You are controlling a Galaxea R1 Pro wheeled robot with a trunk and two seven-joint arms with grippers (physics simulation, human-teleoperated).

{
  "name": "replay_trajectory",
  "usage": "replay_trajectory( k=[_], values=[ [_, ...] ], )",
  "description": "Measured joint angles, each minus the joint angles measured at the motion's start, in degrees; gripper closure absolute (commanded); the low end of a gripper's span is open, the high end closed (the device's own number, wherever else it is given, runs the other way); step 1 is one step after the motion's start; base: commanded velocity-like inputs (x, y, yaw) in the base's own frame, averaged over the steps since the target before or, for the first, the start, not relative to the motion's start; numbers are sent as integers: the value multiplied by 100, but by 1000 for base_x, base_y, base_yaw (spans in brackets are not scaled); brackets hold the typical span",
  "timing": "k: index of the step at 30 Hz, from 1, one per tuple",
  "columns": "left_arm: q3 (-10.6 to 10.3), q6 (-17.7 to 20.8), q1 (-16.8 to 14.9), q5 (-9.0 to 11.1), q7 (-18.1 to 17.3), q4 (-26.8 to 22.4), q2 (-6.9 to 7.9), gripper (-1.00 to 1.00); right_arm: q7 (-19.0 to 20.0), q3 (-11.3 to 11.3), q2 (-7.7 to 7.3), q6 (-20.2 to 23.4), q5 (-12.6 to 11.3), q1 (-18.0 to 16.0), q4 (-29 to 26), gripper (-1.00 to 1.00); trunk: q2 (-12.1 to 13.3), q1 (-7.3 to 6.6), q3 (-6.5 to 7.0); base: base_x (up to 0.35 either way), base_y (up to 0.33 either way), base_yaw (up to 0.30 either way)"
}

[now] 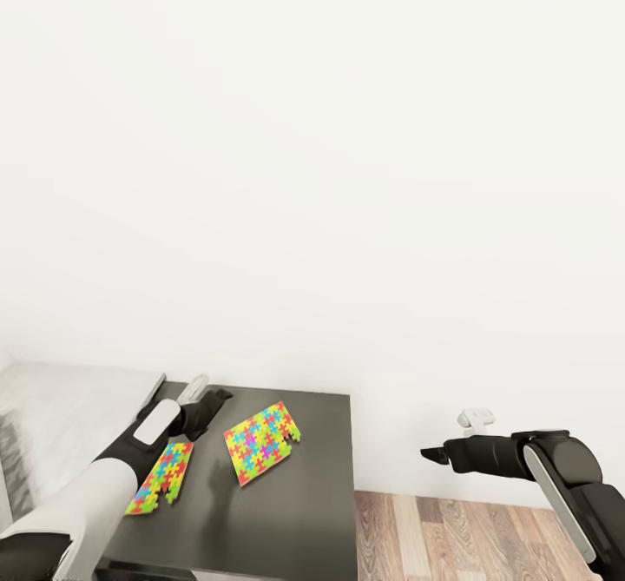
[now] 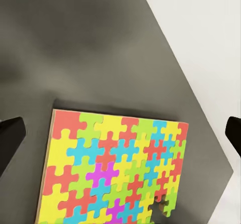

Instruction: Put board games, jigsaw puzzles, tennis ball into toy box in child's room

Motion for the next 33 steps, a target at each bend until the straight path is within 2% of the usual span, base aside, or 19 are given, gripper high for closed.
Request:
replay_trajectory(
  k=[10, 28, 33],
  values=[
    [-6, -129, -18, -1, -5, 78, -8, -100, 8, -11, -19, 0, -19, 1, -21, -100, 0, 0, -83, 0, 0, 0],
    [-22, -145, -65, 0, -18, 98, -64, -100, 18, -7, -59, 0, -26, 8, -255, -100, 0, 0, -250, 0, 0, 0],
    [-22, -133, -71, -98, -22, 99, -73, -100, 17, -6, -60, 0, -27, 8, -271, -100, -1, 0, -297, 0, 0, 0]
  ],
)
